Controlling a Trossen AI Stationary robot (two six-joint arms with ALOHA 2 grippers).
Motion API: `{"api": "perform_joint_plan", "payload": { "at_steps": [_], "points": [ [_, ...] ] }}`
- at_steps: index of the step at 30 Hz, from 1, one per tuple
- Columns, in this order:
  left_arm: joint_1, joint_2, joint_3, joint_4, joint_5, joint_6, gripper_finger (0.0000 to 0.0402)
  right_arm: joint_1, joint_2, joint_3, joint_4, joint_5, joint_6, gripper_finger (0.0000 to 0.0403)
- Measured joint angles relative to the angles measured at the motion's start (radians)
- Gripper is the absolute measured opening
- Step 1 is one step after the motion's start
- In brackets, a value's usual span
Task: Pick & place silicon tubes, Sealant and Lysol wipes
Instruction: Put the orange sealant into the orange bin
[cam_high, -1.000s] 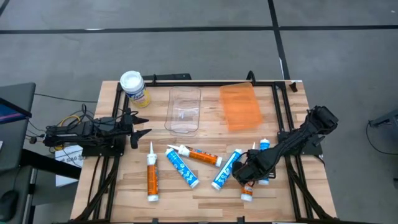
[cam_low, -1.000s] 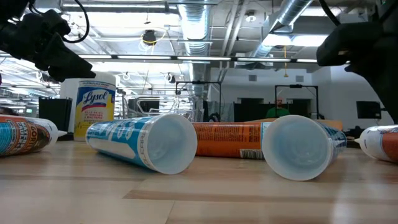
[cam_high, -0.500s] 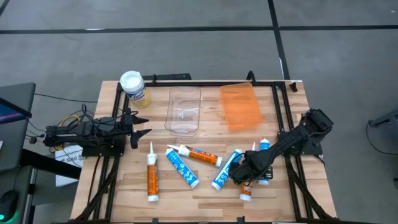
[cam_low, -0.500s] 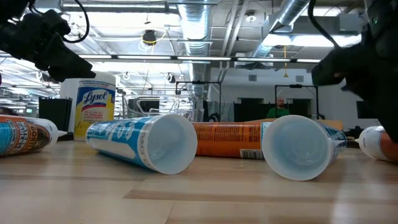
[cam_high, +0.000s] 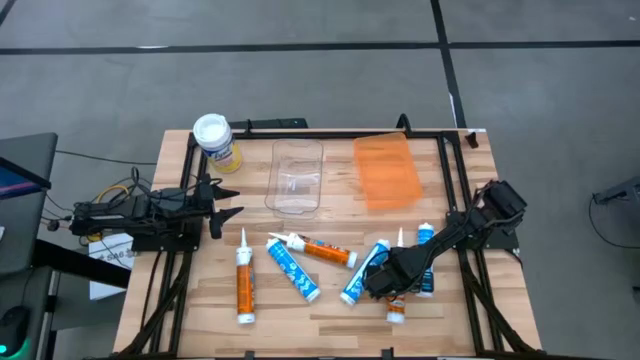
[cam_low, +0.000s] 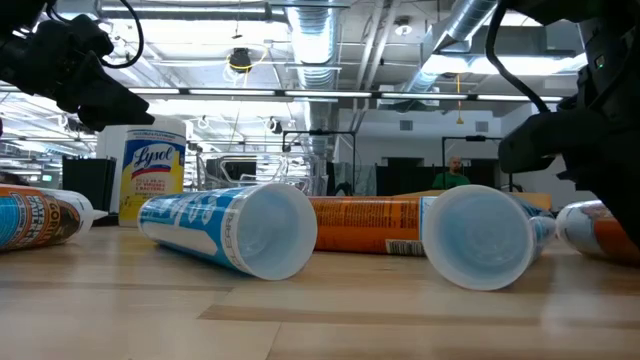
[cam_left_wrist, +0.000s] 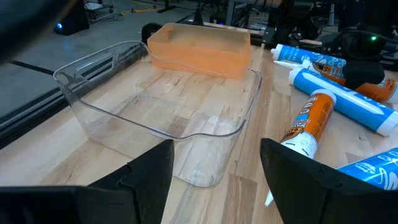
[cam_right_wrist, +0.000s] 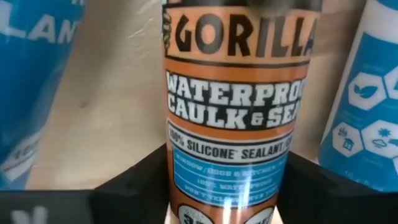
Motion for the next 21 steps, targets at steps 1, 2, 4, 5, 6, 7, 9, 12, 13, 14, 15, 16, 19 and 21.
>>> {"api": "perform_joint_plan", "payload": {
  "at_steps": [1,2,4,5,6,7,9,12,13,14,15,16,19,21],
  "points": [
    [0.0,0.0,0.0,0.0,0.0,0.0,0.0231,0.0,-0.005,0.0,0.0,0.0,0.0,0.0196],
    [0.0,0.0,0.0,0.0,0.0,0.0,0.0231,0.0,-0.012,0.0,0.001,0.0,0.001,0.0193],
    [0.0,0.0,0.0,0.0,0.0,0.0,0.0231,0.0,-0.028,0.0,-0.003,0.004,0.008,0.0193],
    [0.0,0.0,0.0,0.0,0.0,0.0,0.0231,0.0,-0.039,0.001,-0.005,0.01,0.014,0.0193],
    [0.0,0.0,0.0,0.0,0.0,0.0,0.0231,0.001,-0.051,0.004,-0.014,0.014,0.025,0.0193],
    [0.0,0.0,0.0,0.0,0.0,0.0,0.0231,0.001,-0.065,0.011,-0.028,0.017,0.032,0.0194],
    [0.0,0.0,0.0,0.0,0.0,0.0,0.0231,0.0,-0.094,0.032,-0.068,0.018,0.036,0.0199],
    [0.0,0.0,0.0,0.0,0.0,0.0,0.0231,0.001,-0.14,0.086,-0.173,0.032,0.041,0.0198],
    [0.0,0.0,0.0,0.0,0.0,0.0,0.0231,0.001,-0.158,0.11,-0.218,0.05,0.041,0.0194],
    [0.0,0.0,0.0,0.0,0.0,0.0,0.0231,0.001,-0.175,0.137,-0.257,0.066,0.041,0.0191],
    [0.0,0.0,0.0,0.0,0.0,0.0,0.0231,-0.002,-0.192,0.166,-0.3,0.085,0.041,0.0191],
    [0.0,0.0,0.0,0.0,0.0,0.0,0.0231,-0.005,-0.208,0.197,-0.347,0.108,0.04,0.0191],
    [0.0,0.0,0.0,0.0,0.0,0.0,0.0231,-0.033,-0.25,0.29,-0.505,0.178,0.005,0.0191],
    [0.0,0.0,0.0,0.0,0.0,0.0,0.0231,-0.068,-0.265,0.349,-0.612,0.213,-0.047,0.019]
  ]
}}
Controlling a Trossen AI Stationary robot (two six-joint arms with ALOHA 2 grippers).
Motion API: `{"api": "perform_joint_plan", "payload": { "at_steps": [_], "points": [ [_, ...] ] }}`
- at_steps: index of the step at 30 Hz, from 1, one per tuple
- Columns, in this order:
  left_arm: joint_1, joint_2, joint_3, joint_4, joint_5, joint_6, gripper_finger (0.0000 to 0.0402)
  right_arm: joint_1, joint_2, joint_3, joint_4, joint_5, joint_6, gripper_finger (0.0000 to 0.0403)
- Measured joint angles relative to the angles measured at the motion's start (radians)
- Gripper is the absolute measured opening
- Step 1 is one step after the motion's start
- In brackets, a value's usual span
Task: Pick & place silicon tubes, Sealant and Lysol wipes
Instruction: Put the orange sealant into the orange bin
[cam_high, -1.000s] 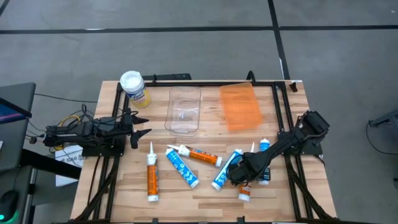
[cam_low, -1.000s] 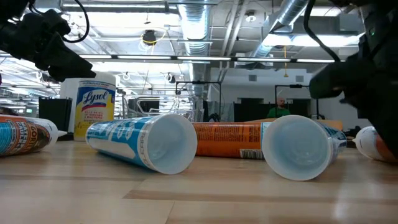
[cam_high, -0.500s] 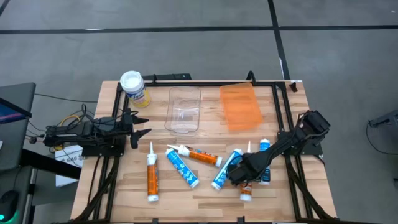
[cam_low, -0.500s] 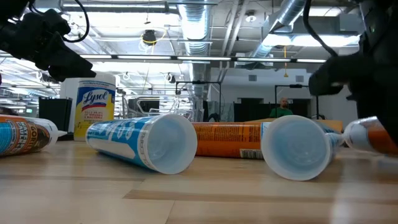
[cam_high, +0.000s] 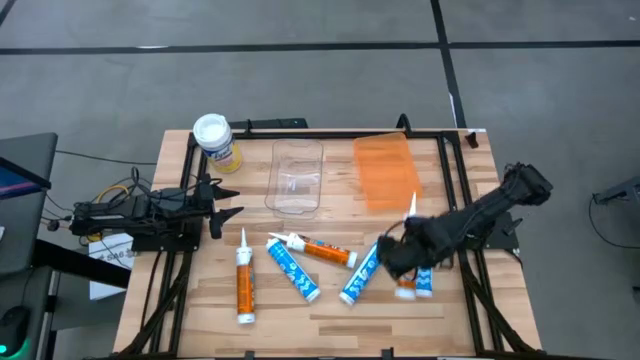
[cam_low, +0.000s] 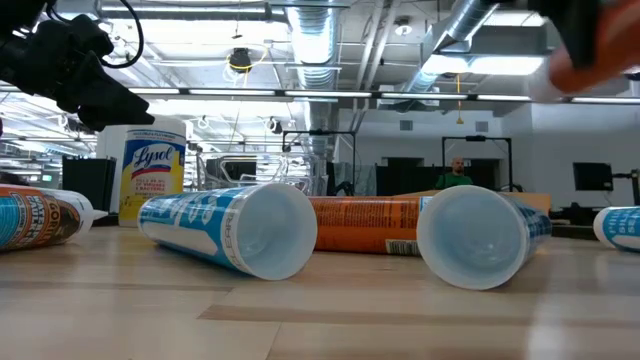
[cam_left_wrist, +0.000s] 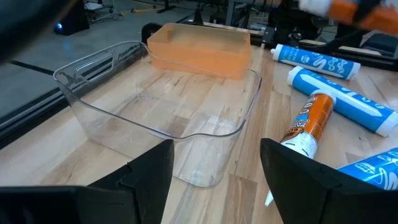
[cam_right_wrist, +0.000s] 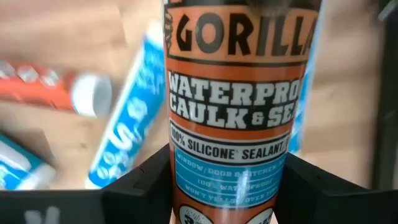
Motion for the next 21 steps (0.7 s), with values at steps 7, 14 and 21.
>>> {"api": "perform_joint_plan", "payload": {
  "at_steps": [7,14,21],
  "points": [
    [0.0,0.0,0.0,0.0,0.0,0.0,0.0231,-0.242,-0.05,0.071,-0.11,0.169,-0.349,0.0189],
    [0.0,0.0,0.0,0.0,0.0,-0.005,0.0231,-0.581,-0.047,0.071,-0.075,0.287,-0.784,0.0192],
    [0.0,0.0,0.0,0.0,0.0,-0.005,0.0231,-0.854,-0.046,0.07,0.115,0.333,-1.109,0.019]
  ]
}}
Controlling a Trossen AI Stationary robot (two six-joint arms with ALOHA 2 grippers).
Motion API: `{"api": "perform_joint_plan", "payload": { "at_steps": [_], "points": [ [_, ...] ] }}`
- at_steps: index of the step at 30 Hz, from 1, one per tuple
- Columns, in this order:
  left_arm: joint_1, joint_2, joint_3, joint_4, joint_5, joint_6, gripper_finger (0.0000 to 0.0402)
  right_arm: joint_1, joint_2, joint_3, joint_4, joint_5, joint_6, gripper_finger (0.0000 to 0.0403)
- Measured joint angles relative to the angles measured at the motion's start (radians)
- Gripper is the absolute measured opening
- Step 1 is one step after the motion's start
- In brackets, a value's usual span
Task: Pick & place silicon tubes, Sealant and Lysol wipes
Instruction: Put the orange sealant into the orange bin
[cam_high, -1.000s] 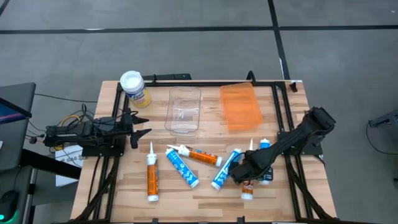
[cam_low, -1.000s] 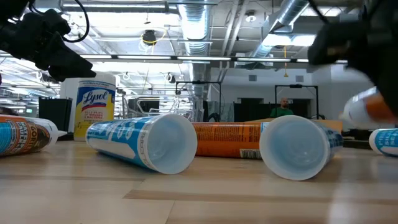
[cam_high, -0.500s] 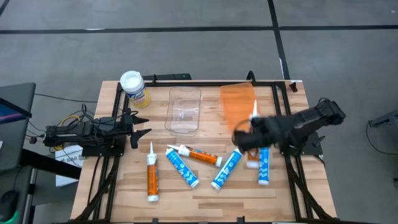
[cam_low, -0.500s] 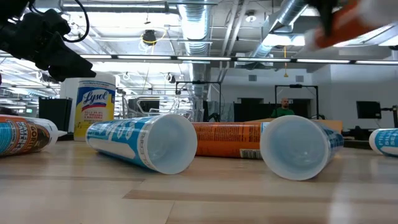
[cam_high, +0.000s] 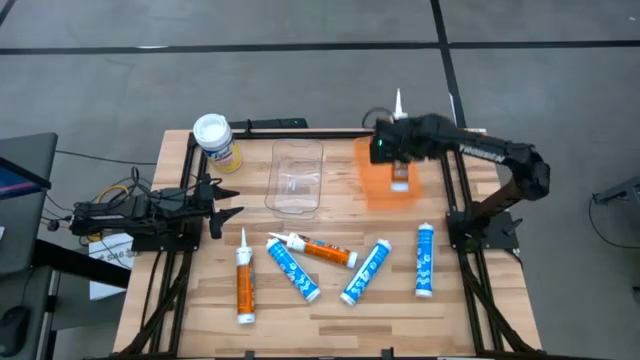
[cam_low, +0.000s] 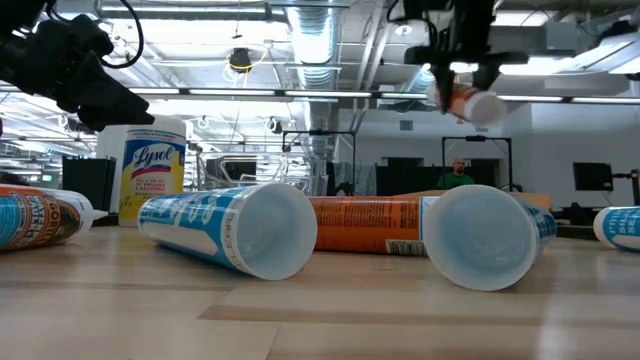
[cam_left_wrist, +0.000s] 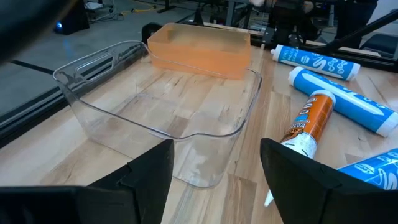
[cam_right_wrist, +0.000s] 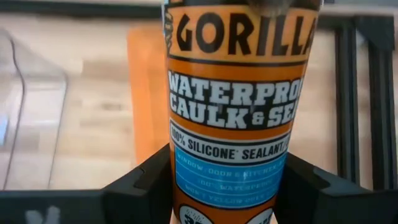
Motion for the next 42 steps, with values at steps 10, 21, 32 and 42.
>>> {"api": "perform_joint_plan", "payload": {
  "at_steps": [10,21,32,42],
  "points": [
    [0.0,0.0,0.0,0.0,0.0,-0.006,0.0231,-0.114,0.144,-0.046,0.123,0.034,-0.2,0.019],
    [0.0,0.0,0.0,0.0,0.013,-0.045,0.0231,-0.106,0.361,-0.046,0.216,0.024,-0.198,0.0194],
    [0.0,0.0,0.0,0.0,0.02,-0.053,0.0231,-0.073,0.428,-0.046,0.214,-0.098,-0.07,0.0196],
    [0.0,0.0,0.0,0.0,0.02,-0.052,0.0231,-0.036,0.425,-0.046,0.224,-0.14,-0.014,0.0198]
  ]
}}
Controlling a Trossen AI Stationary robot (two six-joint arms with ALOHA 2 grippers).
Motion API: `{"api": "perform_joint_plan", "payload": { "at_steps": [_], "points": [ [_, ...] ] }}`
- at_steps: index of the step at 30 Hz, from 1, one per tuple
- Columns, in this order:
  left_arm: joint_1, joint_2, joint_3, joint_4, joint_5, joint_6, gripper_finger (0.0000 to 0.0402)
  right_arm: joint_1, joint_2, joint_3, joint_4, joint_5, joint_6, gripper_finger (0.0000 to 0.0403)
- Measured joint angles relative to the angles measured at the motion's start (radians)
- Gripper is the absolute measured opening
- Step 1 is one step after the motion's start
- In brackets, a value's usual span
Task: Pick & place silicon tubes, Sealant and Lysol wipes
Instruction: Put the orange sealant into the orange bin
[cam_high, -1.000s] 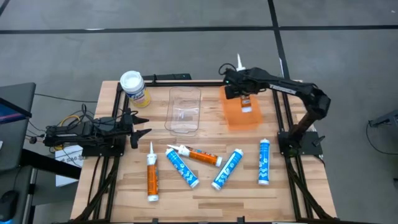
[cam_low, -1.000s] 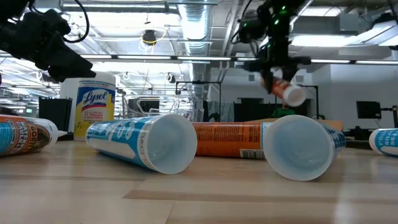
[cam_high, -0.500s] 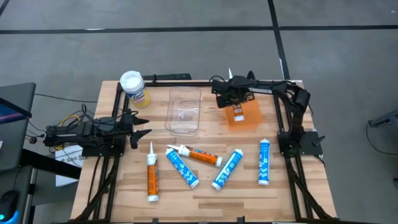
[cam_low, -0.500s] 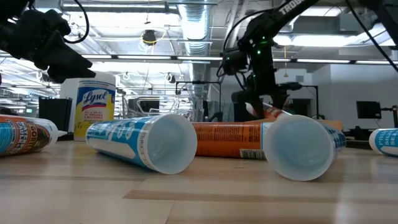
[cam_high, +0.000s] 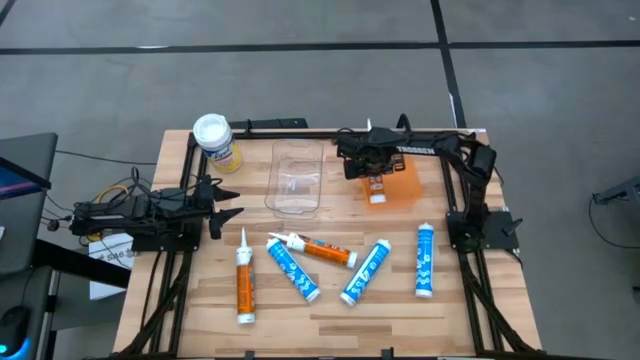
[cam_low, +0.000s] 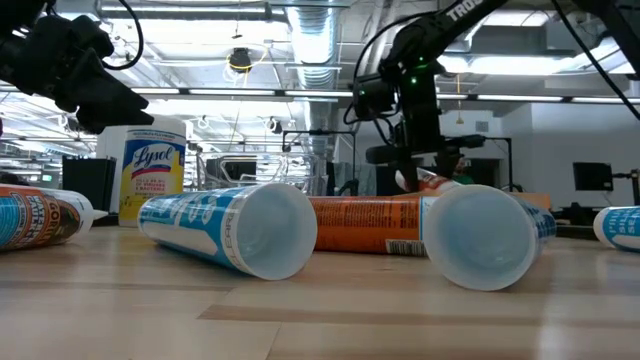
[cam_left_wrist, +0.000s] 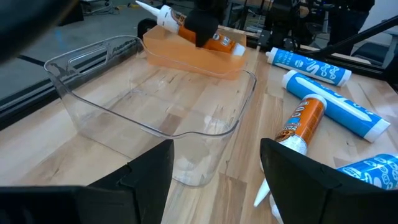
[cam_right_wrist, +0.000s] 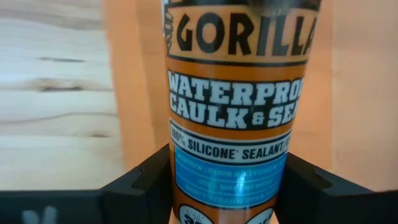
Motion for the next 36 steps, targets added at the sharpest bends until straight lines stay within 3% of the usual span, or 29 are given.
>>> {"api": "perform_joint_plan", "payload": {
  "at_steps": [14,36],
  "points": [
    [0.0,0.0,0.0,0.0,0.0,0.0,0.0231,0.021,0.0,0.001,0.025,-0.002,-0.009,0.0232],
    [0.0,0.0,0.0,0.0,0.0,0.0,0.0231,0.048,0.0,0.001,0.096,-0.025,-0.035,0.0235]
  ]
}}
